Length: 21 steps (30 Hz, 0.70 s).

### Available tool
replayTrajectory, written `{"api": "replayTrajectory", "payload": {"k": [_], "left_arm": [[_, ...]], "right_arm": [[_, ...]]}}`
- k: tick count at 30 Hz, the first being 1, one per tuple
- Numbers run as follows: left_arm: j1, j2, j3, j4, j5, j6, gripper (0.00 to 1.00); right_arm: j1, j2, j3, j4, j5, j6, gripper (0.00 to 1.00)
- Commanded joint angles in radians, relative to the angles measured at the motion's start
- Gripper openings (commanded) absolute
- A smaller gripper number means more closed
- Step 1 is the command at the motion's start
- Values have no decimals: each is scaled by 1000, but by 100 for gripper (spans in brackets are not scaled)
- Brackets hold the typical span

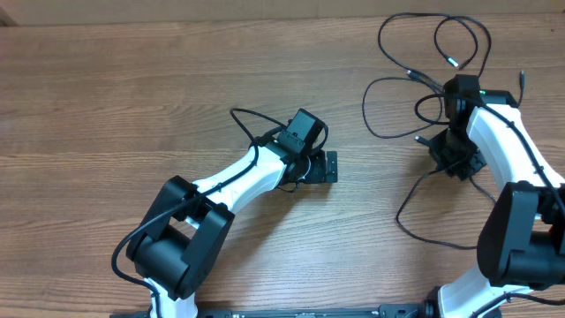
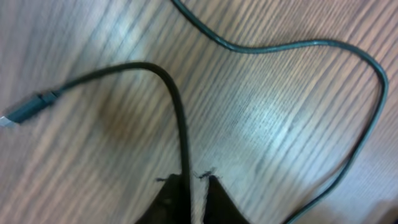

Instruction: Untangle cables

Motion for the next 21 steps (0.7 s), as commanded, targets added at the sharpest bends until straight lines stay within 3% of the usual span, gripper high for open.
{"api": "replayTrajectory", "payload": {"k": [1,14,17,21], "left_arm": [[6,16,-7,-21,-6,-5,99],[7,16,-7,-22,-6,2,99],[7,16,-7,-22,-6,2,100],[7,16,-7,-22,-6,2,99]], "right_arm": [[-16,-3,-11,15,35,23,6],[-202,-3,-11,50,19,12,4],[-212,-3,-11,56,-18,-37,11],[-203,-3,-11,76,-77,-97,8]]}}
